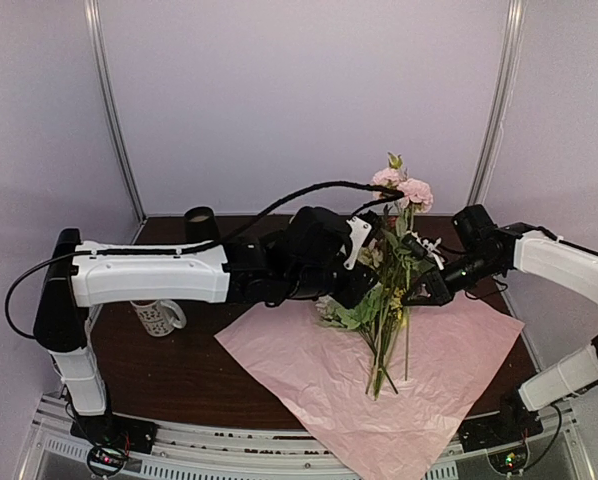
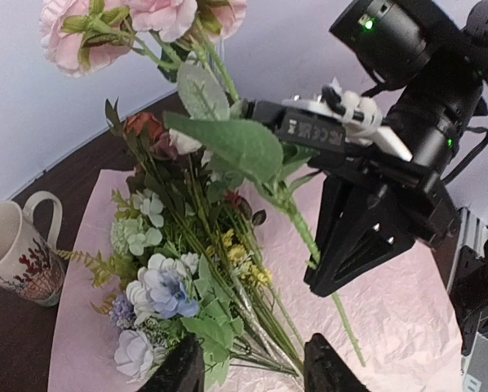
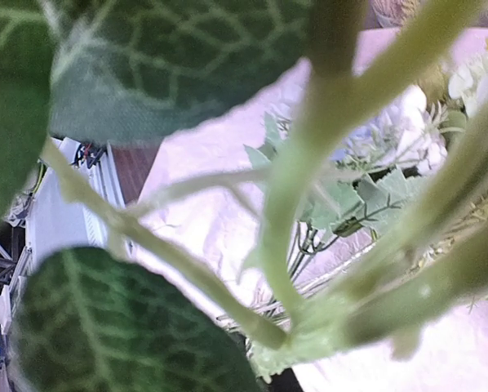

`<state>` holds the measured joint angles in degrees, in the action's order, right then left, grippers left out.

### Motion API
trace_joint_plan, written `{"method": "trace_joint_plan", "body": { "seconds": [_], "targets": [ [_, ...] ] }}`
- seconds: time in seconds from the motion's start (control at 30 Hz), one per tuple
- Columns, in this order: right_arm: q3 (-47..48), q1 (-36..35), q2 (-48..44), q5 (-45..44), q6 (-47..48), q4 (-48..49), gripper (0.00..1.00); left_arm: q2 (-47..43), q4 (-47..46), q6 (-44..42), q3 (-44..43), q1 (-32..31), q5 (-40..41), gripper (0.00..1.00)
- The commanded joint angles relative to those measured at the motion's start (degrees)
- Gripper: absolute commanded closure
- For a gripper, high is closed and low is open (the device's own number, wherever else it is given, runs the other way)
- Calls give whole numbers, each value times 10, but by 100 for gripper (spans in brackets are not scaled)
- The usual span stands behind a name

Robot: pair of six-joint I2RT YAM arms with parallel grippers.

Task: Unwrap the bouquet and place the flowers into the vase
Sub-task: Pick up the fake flower from the flattened wrapping paper, then pass from the right arm to the left

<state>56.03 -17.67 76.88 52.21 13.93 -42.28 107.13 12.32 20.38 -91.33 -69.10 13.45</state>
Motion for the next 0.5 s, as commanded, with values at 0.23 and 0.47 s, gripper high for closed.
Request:
{"method": "trace_joint_plan", "body": {
  "seconds": [0.23, 0.47],
  "targets": [
    [23, -19, -56, 116, 50, 30, 100, -26, -159, -5, 34, 8, -128, 54],
    [29, -46, -68, 156, 128, -27, 100, -20, -224, 20, 59, 20, -241, 53]
  ]
}}
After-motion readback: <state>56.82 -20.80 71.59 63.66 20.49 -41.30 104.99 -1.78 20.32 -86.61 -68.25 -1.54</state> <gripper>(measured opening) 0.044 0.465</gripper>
